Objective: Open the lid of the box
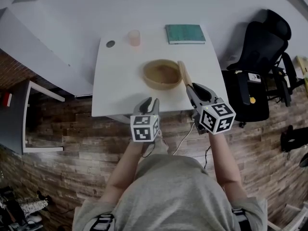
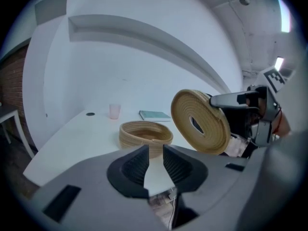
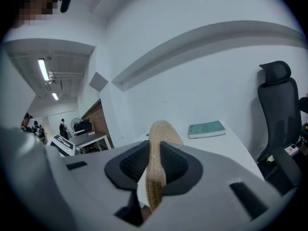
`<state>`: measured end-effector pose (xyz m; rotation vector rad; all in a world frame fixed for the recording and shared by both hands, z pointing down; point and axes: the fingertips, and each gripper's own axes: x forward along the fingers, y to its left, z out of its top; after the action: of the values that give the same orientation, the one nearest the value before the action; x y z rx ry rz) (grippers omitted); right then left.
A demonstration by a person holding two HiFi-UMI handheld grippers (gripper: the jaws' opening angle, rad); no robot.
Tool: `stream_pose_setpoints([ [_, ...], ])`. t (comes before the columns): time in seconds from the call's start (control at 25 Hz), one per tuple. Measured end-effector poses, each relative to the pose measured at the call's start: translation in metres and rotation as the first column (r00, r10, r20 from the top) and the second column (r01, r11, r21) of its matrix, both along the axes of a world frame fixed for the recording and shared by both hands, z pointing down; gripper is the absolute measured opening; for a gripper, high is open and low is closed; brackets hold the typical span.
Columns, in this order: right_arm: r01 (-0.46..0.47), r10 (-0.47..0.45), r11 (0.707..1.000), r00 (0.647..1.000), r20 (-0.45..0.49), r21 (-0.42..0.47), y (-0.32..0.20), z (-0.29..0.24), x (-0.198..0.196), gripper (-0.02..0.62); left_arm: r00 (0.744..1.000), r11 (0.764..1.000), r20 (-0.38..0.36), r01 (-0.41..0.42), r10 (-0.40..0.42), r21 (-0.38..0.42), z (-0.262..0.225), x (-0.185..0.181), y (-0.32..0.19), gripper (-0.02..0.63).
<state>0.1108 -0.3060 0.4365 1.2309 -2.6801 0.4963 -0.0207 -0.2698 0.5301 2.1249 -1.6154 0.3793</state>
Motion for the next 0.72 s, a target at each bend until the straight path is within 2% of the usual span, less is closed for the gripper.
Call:
stream_pose_setpoints([
  [0.28, -0.001, 0.001, 1.0, 0.999, 0.037, 0.01, 0.058, -0.004, 0.023, 0.075, 0.999, 0.997, -0.006, 0.044, -0.043, 0.06, -0.019, 0.017, 0.048, 0.04],
  [0.72, 0.005, -0.007, 1.0, 0.998, 0.066, 0.022, 0.14, -0.001, 0.048, 0.075, 0.998, 0.997, -0.044, 0.037, -0.035, 0.066, -0.031, 0.044, 0.12, 0.017],
])
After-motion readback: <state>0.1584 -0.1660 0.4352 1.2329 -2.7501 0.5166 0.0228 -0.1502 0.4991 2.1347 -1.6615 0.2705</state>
